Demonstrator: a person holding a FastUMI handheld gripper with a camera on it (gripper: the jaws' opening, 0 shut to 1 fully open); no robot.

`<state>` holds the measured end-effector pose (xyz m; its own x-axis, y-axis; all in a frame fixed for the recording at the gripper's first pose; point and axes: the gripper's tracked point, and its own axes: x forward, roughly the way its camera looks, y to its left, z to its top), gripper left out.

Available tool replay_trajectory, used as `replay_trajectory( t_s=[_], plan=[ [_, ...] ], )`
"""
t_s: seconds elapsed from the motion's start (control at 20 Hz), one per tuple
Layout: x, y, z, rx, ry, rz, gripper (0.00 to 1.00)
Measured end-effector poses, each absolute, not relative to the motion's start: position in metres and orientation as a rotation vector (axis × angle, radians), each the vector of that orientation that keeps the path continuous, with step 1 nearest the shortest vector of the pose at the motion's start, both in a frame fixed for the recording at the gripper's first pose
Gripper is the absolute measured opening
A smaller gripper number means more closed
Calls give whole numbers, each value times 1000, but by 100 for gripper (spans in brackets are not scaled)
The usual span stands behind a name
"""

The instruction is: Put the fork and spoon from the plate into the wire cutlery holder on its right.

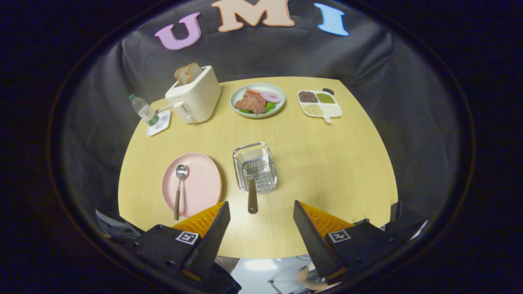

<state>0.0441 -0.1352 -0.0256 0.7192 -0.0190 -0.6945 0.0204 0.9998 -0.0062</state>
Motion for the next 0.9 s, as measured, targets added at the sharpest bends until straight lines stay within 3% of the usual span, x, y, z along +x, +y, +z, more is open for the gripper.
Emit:
replay_trajectory(
  t_s=[0.6, 0.9],
  plan=[
    [31, -76, 29, 124, 372, -35, 98],
    [40, -32, 5, 155, 311, -51, 98]
  ],
)
